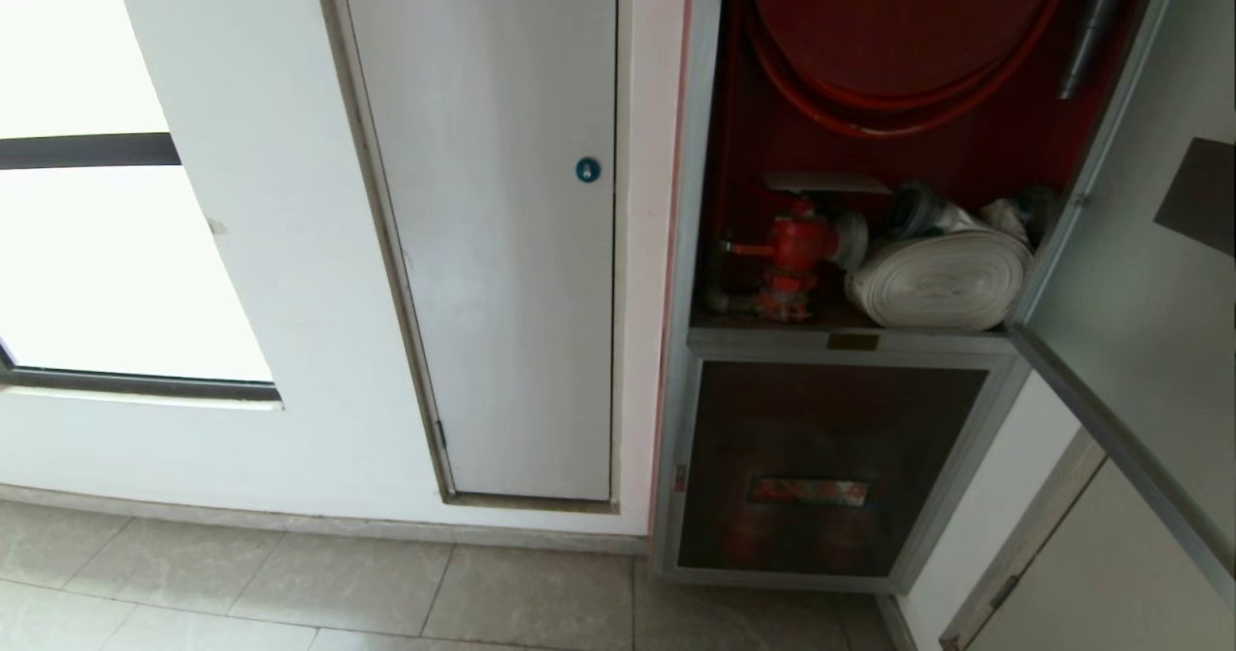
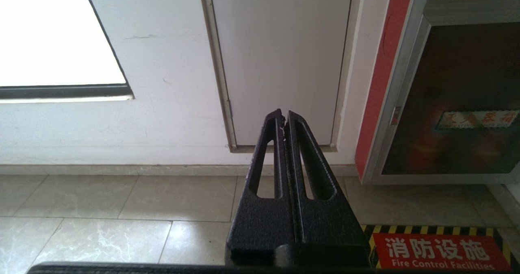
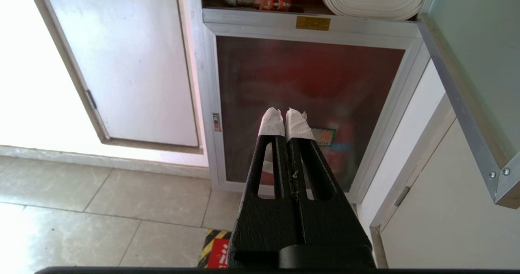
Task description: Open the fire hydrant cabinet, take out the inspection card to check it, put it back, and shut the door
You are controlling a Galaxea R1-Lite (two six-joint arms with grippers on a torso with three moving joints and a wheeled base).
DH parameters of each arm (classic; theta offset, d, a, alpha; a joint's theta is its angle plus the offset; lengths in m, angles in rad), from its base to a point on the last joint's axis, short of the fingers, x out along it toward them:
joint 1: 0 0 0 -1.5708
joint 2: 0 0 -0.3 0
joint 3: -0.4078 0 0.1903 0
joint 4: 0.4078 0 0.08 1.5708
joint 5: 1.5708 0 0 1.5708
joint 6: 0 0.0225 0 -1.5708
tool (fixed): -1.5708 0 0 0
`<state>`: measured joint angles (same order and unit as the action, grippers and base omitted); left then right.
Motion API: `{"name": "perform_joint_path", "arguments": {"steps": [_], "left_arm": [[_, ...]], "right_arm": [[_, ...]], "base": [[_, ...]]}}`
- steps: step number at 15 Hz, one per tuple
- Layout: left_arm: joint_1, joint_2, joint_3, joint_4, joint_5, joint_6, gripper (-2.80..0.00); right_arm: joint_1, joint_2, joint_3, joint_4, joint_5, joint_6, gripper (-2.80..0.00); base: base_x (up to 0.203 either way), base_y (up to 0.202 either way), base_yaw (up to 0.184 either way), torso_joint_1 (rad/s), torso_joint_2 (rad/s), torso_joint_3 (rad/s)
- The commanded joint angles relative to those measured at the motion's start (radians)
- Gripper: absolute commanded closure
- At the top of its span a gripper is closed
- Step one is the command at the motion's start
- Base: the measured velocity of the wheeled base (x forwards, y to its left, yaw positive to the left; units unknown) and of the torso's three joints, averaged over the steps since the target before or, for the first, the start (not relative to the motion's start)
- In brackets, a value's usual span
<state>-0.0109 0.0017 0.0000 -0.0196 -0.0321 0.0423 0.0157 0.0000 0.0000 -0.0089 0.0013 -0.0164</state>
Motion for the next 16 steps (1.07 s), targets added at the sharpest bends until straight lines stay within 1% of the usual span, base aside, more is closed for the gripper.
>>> {"name": "perform_joint_path", "arguments": {"steps": [1,3,5,16], "left_arm": [[0.0,0.001,0.012,0.0,0.0,0.001,0.0],[0.0,0.001,0.012,0.0,0.001,-0.001,0.0],[0.0,0.0,0.012,0.0,0.001,-0.001,0.0],[0.0,0.0,0.012,0.0,0.001,-0.001,0.0]], "right_arm": [[0.0,0.002,0.003,0.0,0.0,0.0,0.0],[0.0,0.002,0.003,-0.001,0.0,0.0,0.0],[0.0,0.002,0.003,0.0,0.0,0.0,0.0],[0.0,0.002,0.003,0.0,0.0,0.0,0.0]], "base": [[0.0,0.0,0.0,0.0,0.0,0.0],[0.0,0.0,0.0,0.0,0.0,0.0],[0.116,0.0,-0.003,-0.003,-0.01,0.004],[0.196,0.0,-0.001,0.006,0.0,0.002]]}}
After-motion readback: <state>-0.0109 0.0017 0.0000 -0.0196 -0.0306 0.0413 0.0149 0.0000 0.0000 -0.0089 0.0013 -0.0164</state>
